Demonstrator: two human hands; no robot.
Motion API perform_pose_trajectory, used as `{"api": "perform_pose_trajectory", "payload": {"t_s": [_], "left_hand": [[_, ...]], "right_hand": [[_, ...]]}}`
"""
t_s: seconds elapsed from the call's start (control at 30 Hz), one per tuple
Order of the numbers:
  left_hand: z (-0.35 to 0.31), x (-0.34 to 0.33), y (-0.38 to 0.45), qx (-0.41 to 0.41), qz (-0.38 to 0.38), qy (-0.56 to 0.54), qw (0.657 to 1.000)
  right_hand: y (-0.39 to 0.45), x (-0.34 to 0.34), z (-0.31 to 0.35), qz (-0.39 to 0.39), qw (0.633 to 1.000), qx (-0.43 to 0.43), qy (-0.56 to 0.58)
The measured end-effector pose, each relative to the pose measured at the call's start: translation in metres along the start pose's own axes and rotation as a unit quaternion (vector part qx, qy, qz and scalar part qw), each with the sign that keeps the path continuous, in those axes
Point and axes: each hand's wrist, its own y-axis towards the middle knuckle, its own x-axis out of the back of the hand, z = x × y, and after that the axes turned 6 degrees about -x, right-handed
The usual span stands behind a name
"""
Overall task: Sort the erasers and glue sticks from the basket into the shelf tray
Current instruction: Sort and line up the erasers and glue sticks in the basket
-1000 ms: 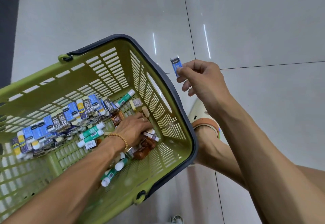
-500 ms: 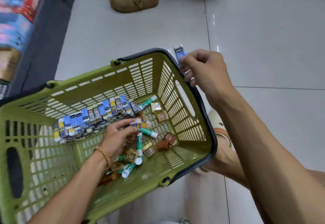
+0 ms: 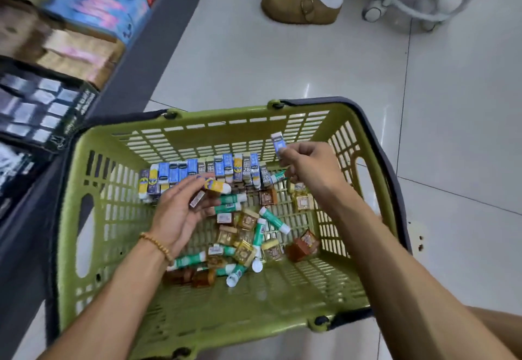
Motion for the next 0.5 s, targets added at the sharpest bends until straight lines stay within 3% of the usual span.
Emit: {"api": "perform_pose_trajectory", "payload": {"t_s": [0.37, 0.5], "left_hand": [[0.007, 0.004, -0.004, -0.023, -0.057, 0.015, 0.998], [0.009, 0.000, -0.004, -0.029, -0.057, 0.054, 0.997]], "right_hand": [[0.051, -0.052, -0.041, -0.031, 0.988, -0.045, -0.145], [0.058, -0.060, -0.040, -0.039, 0.976, -0.002, -0.212]]}}
